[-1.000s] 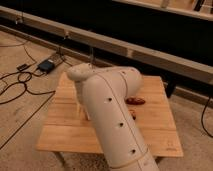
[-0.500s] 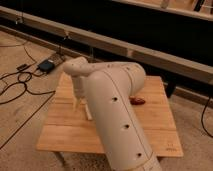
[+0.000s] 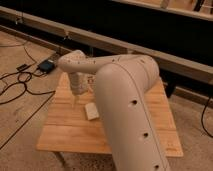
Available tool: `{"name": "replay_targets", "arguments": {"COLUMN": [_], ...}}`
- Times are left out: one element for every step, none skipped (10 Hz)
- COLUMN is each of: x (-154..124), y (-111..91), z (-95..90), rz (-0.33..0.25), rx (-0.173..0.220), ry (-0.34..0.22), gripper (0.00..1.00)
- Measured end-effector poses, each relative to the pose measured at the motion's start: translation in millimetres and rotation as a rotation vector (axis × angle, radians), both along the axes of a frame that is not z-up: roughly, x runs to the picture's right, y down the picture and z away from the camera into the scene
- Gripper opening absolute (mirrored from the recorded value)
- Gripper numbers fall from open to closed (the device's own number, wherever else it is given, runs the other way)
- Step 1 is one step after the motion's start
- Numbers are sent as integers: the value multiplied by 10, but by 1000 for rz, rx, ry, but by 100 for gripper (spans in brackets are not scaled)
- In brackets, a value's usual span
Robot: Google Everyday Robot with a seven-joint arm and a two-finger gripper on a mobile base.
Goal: Wipe the white sponge on the table
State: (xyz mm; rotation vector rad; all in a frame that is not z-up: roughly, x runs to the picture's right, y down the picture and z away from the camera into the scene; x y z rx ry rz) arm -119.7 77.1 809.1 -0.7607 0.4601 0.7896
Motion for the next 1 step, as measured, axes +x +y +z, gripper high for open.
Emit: {"name": "replay_targets", "arguments": {"x": [4], "y": [0], "z": [3], "rz": [0], "rx": [1], "ry": [0], "gripper": [80]}}
